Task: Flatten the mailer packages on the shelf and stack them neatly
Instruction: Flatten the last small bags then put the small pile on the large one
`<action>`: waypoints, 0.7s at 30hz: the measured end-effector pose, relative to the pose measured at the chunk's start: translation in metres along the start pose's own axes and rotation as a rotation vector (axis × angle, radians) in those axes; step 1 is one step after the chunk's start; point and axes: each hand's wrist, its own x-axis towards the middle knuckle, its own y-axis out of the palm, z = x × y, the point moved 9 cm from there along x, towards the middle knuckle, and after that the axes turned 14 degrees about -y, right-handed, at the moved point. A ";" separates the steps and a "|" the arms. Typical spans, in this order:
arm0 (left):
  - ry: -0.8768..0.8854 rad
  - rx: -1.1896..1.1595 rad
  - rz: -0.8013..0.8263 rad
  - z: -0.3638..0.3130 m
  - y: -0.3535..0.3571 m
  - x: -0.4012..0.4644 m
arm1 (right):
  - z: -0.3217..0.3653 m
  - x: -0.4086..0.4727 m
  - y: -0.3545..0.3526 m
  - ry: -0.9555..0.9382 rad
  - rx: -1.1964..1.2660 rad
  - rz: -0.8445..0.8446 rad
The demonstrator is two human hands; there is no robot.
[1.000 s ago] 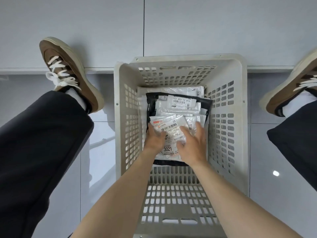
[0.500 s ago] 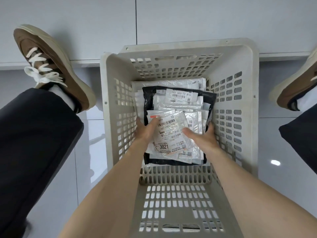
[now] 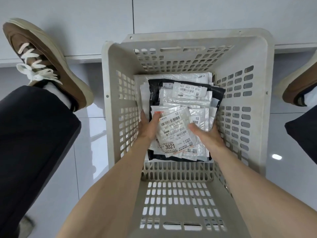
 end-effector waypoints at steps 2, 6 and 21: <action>-0.007 0.025 -0.014 0.002 0.003 -0.001 | 0.001 0.001 0.003 0.004 -0.010 0.014; 0.073 -0.081 -0.084 0.001 -0.005 -0.006 | 0.012 0.003 0.011 0.009 -0.076 0.059; 0.332 0.212 -0.541 0.001 -0.010 -0.109 | 0.091 -0.069 0.061 -0.918 -1.115 0.229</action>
